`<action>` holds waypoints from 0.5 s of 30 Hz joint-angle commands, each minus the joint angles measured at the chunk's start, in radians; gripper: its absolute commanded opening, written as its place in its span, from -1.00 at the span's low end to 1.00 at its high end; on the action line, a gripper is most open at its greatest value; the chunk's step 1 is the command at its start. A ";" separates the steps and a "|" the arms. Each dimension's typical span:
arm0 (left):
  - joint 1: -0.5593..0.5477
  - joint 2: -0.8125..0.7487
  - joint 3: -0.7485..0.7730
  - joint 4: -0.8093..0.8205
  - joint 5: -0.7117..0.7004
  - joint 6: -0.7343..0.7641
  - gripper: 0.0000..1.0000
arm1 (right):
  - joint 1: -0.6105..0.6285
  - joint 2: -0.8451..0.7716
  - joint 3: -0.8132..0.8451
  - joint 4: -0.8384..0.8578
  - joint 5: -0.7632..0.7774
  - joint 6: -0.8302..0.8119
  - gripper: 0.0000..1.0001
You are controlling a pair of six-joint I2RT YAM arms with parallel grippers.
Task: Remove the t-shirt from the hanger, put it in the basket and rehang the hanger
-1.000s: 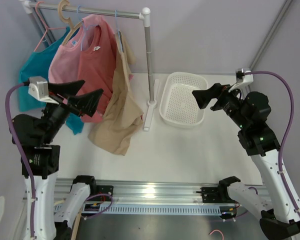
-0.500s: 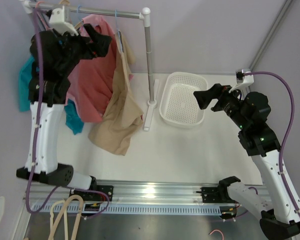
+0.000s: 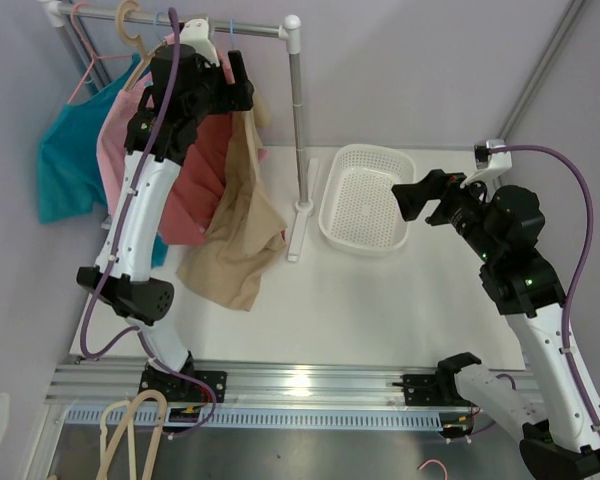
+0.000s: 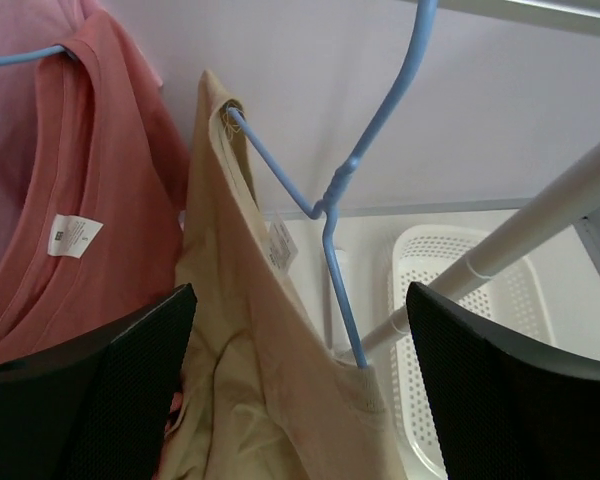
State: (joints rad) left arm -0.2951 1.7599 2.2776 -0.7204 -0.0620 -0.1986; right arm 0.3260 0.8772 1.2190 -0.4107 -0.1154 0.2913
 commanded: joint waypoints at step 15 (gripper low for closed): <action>-0.116 0.073 0.063 0.202 -0.261 0.128 0.65 | -0.008 -0.037 0.022 -0.030 0.037 -0.032 0.99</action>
State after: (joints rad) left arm -0.3988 1.8145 2.2841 -0.5716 -0.2604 -0.1040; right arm 0.3248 0.8551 1.2190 -0.4370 -0.0860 0.2764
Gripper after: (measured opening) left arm 0.828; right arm 0.993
